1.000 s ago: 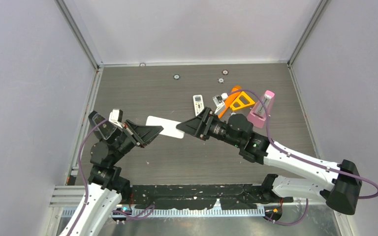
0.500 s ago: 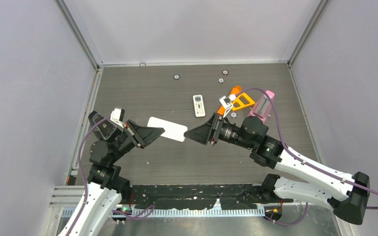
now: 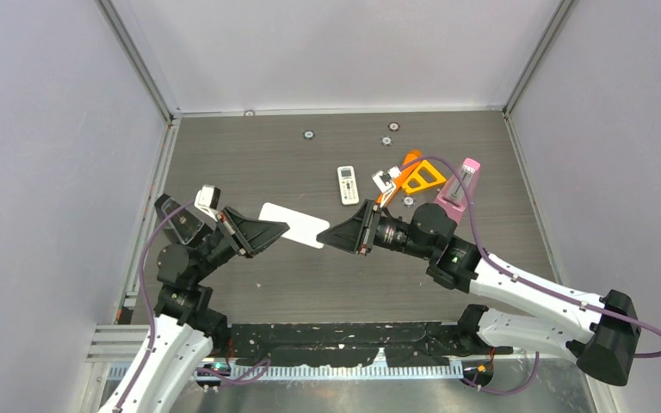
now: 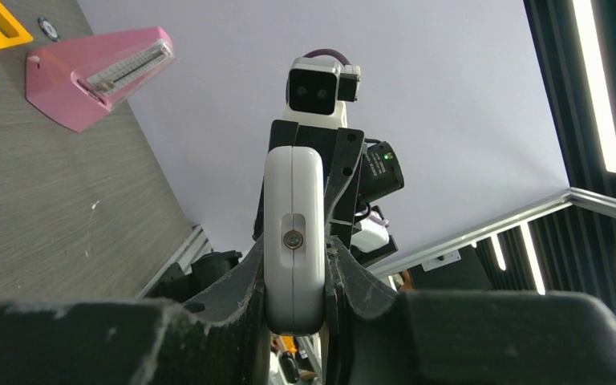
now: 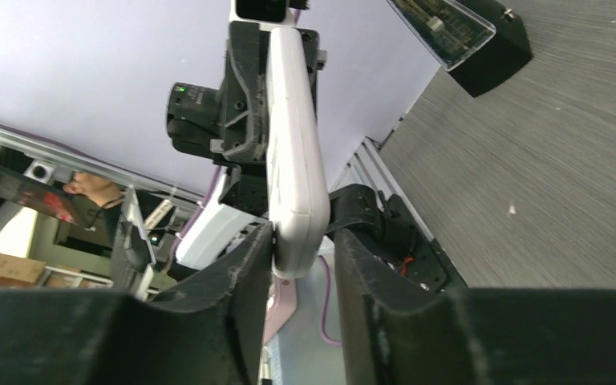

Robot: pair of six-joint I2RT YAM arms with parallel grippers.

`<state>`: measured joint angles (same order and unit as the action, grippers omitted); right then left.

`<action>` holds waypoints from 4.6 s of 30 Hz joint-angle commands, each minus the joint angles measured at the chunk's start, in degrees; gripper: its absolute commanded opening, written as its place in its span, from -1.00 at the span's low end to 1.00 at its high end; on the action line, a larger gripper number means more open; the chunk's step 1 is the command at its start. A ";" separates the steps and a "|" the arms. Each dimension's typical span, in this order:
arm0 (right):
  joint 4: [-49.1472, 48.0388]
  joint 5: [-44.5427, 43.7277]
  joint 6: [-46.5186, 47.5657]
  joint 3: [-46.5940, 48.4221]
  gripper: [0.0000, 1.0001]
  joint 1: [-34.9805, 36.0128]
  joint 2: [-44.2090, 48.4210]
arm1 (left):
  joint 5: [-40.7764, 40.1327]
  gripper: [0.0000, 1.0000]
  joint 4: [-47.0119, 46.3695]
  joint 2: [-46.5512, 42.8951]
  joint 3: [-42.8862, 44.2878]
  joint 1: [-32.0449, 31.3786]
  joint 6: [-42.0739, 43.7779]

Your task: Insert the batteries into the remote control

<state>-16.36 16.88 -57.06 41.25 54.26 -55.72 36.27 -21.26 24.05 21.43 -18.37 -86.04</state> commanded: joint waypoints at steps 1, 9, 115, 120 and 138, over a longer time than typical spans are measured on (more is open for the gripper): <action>-5.74 -0.92 -1.82 -0.91 -0.30 -0.11 -0.67 | 1.32 -1.00 -6.77 0.19 1.16 -0.09 -2.31; -10.49 -0.97 -4.07 -1.77 -0.55 -0.12 -3.58 | 2.89 -1.00 -7.76 0.71 1.44 -0.09 -2.17; 55.90 -60.75 36.10 46.28 -0.90 3.80 -45.34 | -34.11 0.99 70.82 3.79 33.37 0.00 59.12; 58.79 -64.75 37.15 56.88 -0.90 3.81 -57.39 | -33.00 0.99 71.66 3.72 33.45 -0.05 59.45; 61.87 -65.29 42.58 65.78 -0.85 3.86 -74.69 | -29.94 0.98 69.87 3.45 32.88 0.00 60.05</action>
<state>46.15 -47.00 -15.31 104.49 57.98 -129.95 5.45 50.46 27.31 53.56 -18.37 -26.74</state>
